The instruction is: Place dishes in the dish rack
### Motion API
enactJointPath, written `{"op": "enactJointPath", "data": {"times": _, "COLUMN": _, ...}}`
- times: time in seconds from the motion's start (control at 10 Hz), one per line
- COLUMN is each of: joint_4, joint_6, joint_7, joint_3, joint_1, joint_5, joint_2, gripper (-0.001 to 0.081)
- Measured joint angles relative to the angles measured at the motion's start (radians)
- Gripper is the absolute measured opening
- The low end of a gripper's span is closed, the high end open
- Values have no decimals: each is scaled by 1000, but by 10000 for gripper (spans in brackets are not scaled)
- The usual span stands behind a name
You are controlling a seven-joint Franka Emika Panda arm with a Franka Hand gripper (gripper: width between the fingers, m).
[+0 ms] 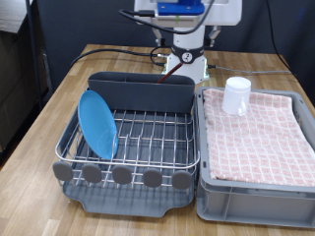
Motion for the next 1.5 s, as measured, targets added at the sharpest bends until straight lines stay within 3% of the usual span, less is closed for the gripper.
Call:
{"op": "enactJointPath", "data": {"times": 0.5, "joint_4": -6, "joint_6": -84, "joint_7": 278, "joint_3": 124, "joint_1": 48, "joint_5": 15, "joint_2": -28, "gripper": 803}}
{"op": "enactJointPath", "data": {"times": 0.7, "joint_4": -25, "joint_6": -98, "joint_7": 338, "joint_3": 168, "joint_1": 69, "joint_5": 33, "joint_2": -47, "gripper": 803}}
{"op": "enactJointPath", "data": {"times": 1.2, "joint_4": -80, "joint_6": -75, "joint_7": 331, "joint_3": 228, "joint_1": 87, "joint_5": 33, "joint_2": -89, "gripper": 803}}
{"op": "enactJointPath", "data": {"times": 1.5, "joint_4": -66, "joint_6": -102, "joint_7": 318, "joint_3": 232, "joint_1": 87, "joint_5": 23, "joint_2": -70, "gripper": 803}}
